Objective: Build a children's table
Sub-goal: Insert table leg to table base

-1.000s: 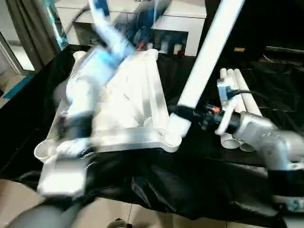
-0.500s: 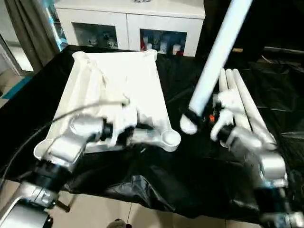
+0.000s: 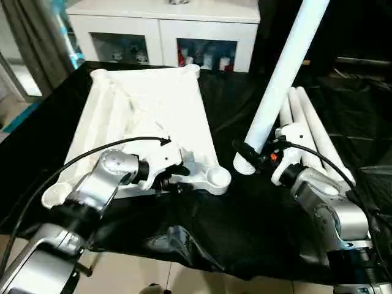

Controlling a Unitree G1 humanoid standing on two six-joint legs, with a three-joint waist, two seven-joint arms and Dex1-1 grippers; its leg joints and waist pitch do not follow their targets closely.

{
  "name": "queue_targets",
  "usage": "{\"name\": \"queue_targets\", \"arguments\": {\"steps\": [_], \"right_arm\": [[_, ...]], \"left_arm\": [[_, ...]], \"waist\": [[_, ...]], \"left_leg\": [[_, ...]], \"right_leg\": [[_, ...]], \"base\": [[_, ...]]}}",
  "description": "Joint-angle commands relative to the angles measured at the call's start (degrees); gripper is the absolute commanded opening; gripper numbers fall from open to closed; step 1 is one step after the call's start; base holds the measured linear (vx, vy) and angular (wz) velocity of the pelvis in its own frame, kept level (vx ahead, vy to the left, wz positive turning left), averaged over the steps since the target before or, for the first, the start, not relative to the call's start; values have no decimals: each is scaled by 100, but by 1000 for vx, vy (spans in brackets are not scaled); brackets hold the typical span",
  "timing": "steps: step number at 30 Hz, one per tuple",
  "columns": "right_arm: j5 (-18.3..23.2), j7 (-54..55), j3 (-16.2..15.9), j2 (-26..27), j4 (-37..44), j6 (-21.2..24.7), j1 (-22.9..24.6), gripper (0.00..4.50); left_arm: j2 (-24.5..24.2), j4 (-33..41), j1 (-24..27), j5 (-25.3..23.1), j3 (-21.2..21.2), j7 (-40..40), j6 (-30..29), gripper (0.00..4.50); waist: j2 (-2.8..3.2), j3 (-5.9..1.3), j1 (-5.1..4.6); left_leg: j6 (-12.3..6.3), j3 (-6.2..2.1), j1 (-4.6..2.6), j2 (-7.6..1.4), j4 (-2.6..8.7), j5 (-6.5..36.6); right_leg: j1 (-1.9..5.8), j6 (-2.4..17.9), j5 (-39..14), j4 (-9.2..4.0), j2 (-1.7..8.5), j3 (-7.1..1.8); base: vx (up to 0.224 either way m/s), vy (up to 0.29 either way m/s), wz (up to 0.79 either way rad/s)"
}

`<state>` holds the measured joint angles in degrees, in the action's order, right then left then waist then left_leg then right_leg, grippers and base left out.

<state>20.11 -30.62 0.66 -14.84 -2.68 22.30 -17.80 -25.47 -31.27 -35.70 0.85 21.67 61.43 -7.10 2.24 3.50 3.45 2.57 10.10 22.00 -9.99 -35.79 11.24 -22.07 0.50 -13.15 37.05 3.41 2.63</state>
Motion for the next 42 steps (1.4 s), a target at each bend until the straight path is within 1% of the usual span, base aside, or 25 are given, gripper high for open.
{"name": "queue_targets", "arguments": {"steps": [1, 7, 8, 9, 10, 13, 14, 15, 16, 18, 19, 20, 23, 24, 26, 28, 30, 32, 33, 34, 36, 39, 40, 41, 42], "right_arm": [[-16, -9, 1, -32, 172, 7, -11, 194], [-17, -56, -22, -43, 162, 25, -27, 194], [-18, -61, -23, -45, 163, 29, -28, 194], [-19, -64, -24, -50, 159, 30, -30, 194], [-14, -70, -27, -59, 150, 36, -39, 194], [3, -82, -20, -67, 126, 61, -68, 194], [12, -85, -15, -67, 115, 76, -79, 194], [32, -79, -5, -56, 116, 104, -89, 194], [65, -70, 15, -36, 95, 142, -112, 194], [100, -165, -36, -19, -33, 218, -214, 194], [100, -202, -65, -19, -77, 237, -249, 194], [134, -275, -89, -1, -159, 270, -313, 194], [127, -419, -164, 4, -346, 278, -468, 194], [117, -496, -204, 10, -480, 286, -582, 194], [97, -580, -232, 15, -677, 277, -729, 194], [-8, -696, -288, -12, -996, 208, -908, 194], [-60, -719, -311, -27, -1094, 166, -954, 194], [-51, -860, -294, 1, -1499, 147, -1156, 194], [-47, -879, -290, 7, -1548, 148, -1182, 194], [-7, -1098, -343, 30, -1788, 229, -1314, 194], [1, -1181, -378, 31, -1846, 250, -1346, 194], [-43, -1298, -473, 50, -1979, 201, -1416, 194], [-65, -1314, -491, 81, -2088, 174, -1469, 194], [-71, -1350, -507, 89, -2151, 169, -1499, 194], [-83, -1393, -534, 92, -2197, 162, -1524, 194]], "left_arm": [[56, -125, -140, -89, -14, -78, 80, 153], [37, -215, -118, -131, 18, 71, 81, 111], [34, -207, -111, -111, 1, 106, 51, 104], [36, -206, -111, -103, -14, 122, 27, 104], [64, -224, -127, -82, -67, 80, -19, 80], [140, -255, -180, -12, -172, -2, -247, 68], [157, -250, -192, -3, -188, -28, -331, 49], [172, -229, -196, -5, -201, -55, -405, 38], [204, -208, -206, -15, -210, -113, -518, 30], [342, -154, -229, -71, -198, -310, -748, 30], [383, -136, -235, -89, -189, -364, -806, 13], [445, -92, -233, -87, -172, -385, -855, 13], [527, -34, -234, -91, -133, -371, -927, 2], [539, -8, -239, -142, -88, -345, -954, 1], [562, -43, -274, -179, -72, -367, -998, 0], [580, -25, -302, -177, -70, -343, -1026, 0], [587, -28, -313, -173, -73, -337, -1020, 0], [570, 11, -313, -166, -41, -217, -831, 0], [569, 18, -311, -164, -40, -207, -815, 0], [539, 8, -305, -213, 5, -158, -677, 0], [527, 10, -298, -234, 19, -144, -649, 0], [517, 34, -274, -251, 23, -134, -596, 0], [516, 52, -265, -249, 31, -115, -570, 0], [519, 55, -264, -252, 33, -109, -568, 0], [517, 58, -262, -258, 40, -96, -555, 0]], "waist": [[16, -447, -11], [17, -430, -22], [-8, -431, -25], [9, -430, -21], [-20, -434, -27], [-12, -430, -16], [-14, -425, -21], [-37, -423, -14], [-29, -423, -14], [-49, -425, -17], [-50, -428, -19], [-81, -428, -28], [-72, -432, -59], [-101, -430, -70], [-84, -432, -74], [-121, -428, -70], [-98, -432, -71], [-183, -432, -72], [-155, -430, -65], [-232, -430, -70], [-199, -423, -69], [-253, -426, -61], [-249, -425, -58], [-270, -419, -65], [-251, -410, -56]], "left_leg": [[-96, -123, -95, -287, 421, 543], [-118, -121, -101, -297, 432, 628], [-123, -117, -100, -298, 431, 621], [-127, -120, -101, -300, 433, 610], [-140, -116, -98, -300, 430, 587], [-184, -111, -102, -296, 422, 540], [-185, -111, -99, -298, 426, 550], [-190, -110, -100, -299, 429, 560], [-200, -111, -95, -297, 426, 539], [-217, -112, -90, -296, 425, 508], [-237, -110, -78, -293, 417, 461], [-256, -111, -69, -289, 419, 422], [-340, -109, -60, -281, 405, 356], [-365, -101, -63, -278, 403, 384], [-376, -103, -63, -277, 400, 367], [-385, -94, -74, -289, 402, 353], [-368, -101, -76, -294, 404, 323], [-398, -92, -70, -291, 407, 329], [-400, -94, -71, -291, 401, 306], [-430, -87, -57, -287, 401, 285], [-448, -92, -67, -302, 404, 273], [-512, -86, -67, -306, 404, 173], [-519, -89, -69, -308, 405, 171], [-517, -82, -70, -307, 407, 198], [-488, -86, -77, -313, 413, 252]], "right_leg": [[314, 1519, 397, -395, 477, -286], [297, 1514, 150, -422, 482, -289], [298, 1514, 150, -424, 480, -291], [293, 1520, 142, -416, 480, -289], [297, 1519, 177, -416, 478, -290], [287, 1535, 176, -416, 484, -291], [287, 1535, 144, -418, 484, -291], [289, 1533, 67, -420, 486, -290], [289, 1530, 50, -424, 487, -291], [295, 1543, 50, -416, 486, -286], [304, 1541, 80, -419, 491, -288], [311, 1541, 120, -419, 488, -287], [311, 1576, 205, -418, 489, -283], [307, 1573, 175, -428, 483, -283], [306, 1581, 119, -425, 483, -279], [293, 1572, 81, -432, 482, -282], [287, 1594, 124, -418, 480, -275], [301, 1610, 133, -421, 492, -278], [296, 1620, 130, -417, 499, -280], [310, 1616, 151, -411, 497, -279], [295, 1596, 106, -410, 505, -276], [295, 1598, 242, -393, 503, -275], [289, 1606, 199, -389, 510, -272], [284, 1605, 146, -401, 509, -272], [277, 1599, 29, -413, 516, -273]], "base": [[0, 0, 0], [0, 0, 0], [0, 0, 0], [0, 0, 0], [0, 0, 0], [0, 0, 0], [0, 0, 0], [0, 0, 0], [0, 0, 0], [0, 0, 0], [0, 0, 0], [0, 0, 0], [0, 0, 0], [0, 0, 0], [0, 0, 0], [0, 0, 0], [0, 0, 0], [0, 0, 0], [0, 0, 0], [0, 0, 0], [0, 0, 0], [0, 0, 0], [0, 0, 0], [0, 0, 0], [0, 0, 0]]}}
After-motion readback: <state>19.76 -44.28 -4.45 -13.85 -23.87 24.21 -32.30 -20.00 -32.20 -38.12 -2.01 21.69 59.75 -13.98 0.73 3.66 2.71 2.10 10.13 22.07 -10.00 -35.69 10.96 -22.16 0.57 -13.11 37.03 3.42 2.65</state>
